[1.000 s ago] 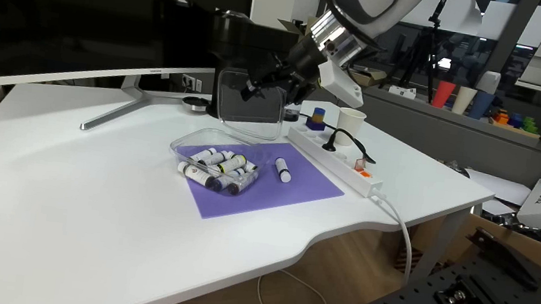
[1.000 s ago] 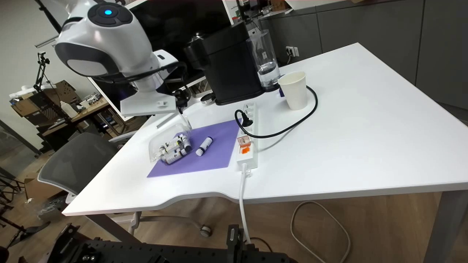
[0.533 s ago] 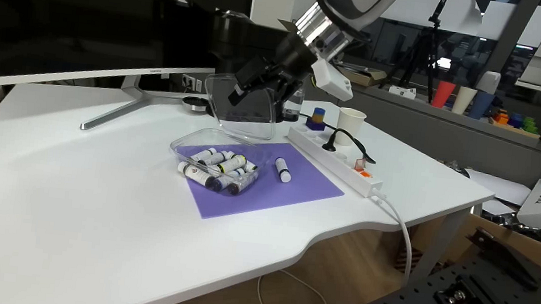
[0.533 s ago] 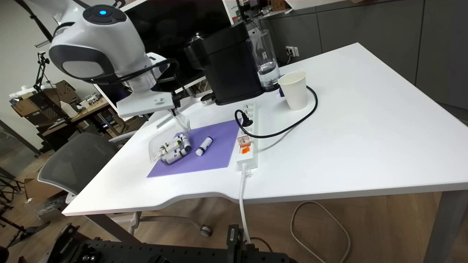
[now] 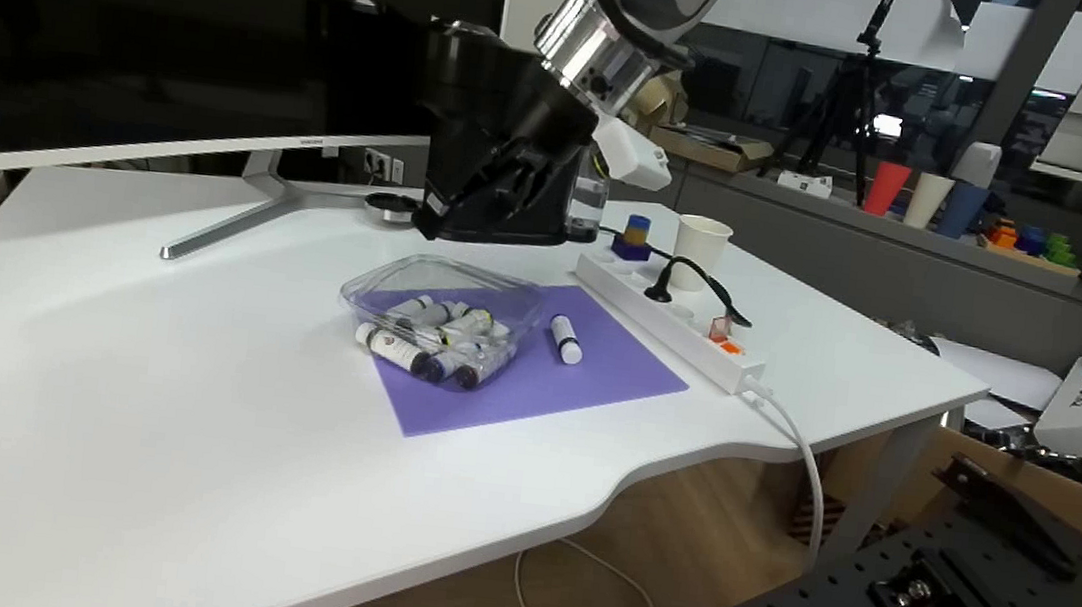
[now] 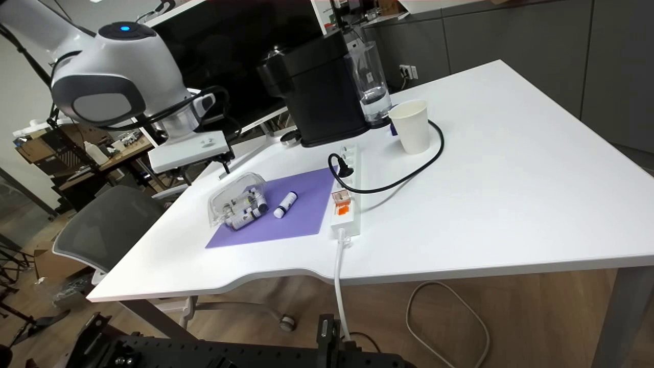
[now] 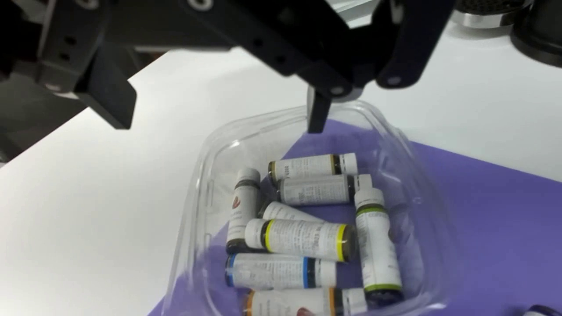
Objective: Close the lid on the clear container
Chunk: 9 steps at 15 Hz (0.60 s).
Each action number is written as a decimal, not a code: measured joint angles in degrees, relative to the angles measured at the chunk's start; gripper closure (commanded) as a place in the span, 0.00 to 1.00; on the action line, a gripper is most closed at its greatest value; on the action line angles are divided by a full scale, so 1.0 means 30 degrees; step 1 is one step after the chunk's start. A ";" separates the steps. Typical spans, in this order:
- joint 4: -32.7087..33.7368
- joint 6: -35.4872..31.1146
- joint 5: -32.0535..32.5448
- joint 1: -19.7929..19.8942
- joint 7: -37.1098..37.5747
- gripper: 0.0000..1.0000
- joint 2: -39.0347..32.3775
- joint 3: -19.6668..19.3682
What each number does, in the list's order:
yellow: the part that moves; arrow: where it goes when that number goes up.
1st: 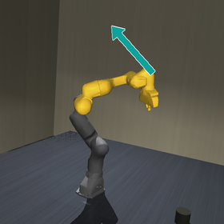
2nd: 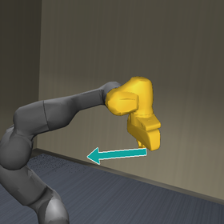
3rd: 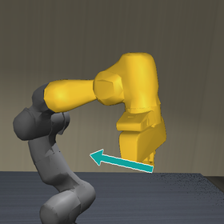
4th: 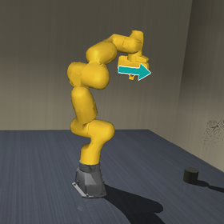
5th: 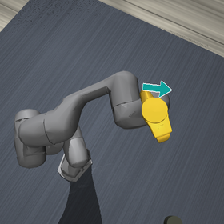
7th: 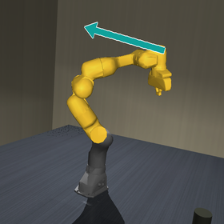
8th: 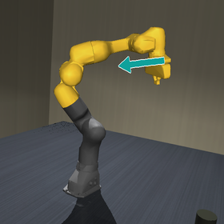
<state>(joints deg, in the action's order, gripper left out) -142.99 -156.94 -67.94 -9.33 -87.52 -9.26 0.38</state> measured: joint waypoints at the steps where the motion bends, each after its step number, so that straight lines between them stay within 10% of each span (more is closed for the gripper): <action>1: -0.0175 -0.0115 0.1043 -0.0265 0.1049 0.00 -0.0003 0.0003; 9: -0.2574 -0.3538 0.8108 -0.3031 1.1799 0.00 -0.0072 -0.2197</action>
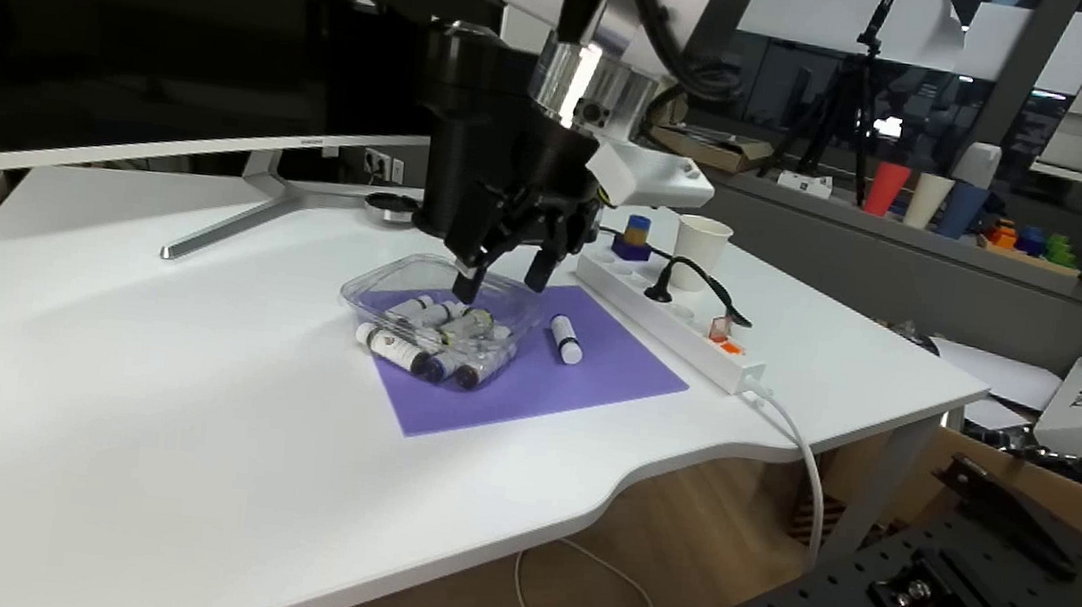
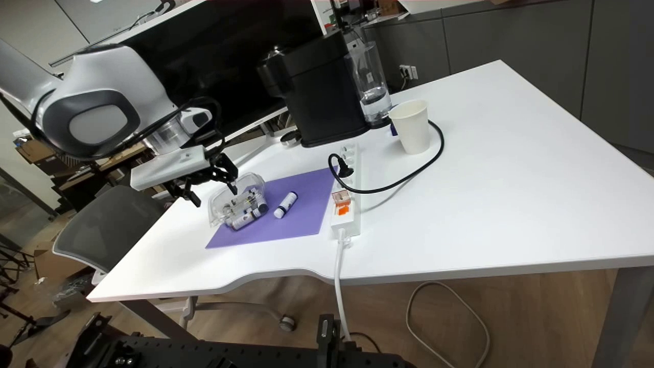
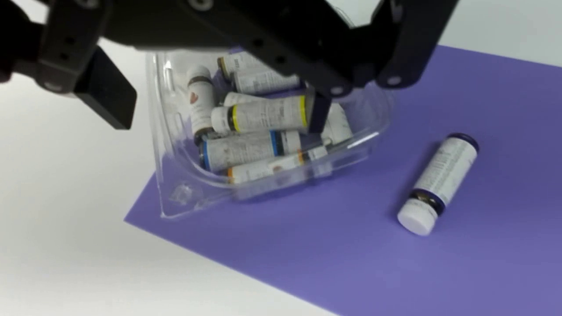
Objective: Close the lid on the clear container
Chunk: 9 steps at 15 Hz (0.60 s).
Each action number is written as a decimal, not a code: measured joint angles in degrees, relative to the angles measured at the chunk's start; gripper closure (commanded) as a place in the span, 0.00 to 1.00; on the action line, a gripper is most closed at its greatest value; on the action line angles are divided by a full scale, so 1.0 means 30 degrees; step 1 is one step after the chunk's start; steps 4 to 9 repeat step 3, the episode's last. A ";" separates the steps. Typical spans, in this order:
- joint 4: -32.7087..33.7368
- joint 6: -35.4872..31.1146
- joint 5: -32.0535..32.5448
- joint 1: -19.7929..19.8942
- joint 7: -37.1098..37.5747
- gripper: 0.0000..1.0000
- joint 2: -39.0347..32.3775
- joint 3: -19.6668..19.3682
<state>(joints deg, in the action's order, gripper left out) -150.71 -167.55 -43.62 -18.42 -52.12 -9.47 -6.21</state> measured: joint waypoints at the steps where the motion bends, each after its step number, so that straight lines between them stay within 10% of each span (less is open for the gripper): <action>1: -0.0428 -0.0551 0.0639 -0.0619 0.1277 0.00 0.0034 -0.0670; 9: -0.1439 -0.1816 0.1989 -0.2042 0.3889 0.00 0.0148 -0.2260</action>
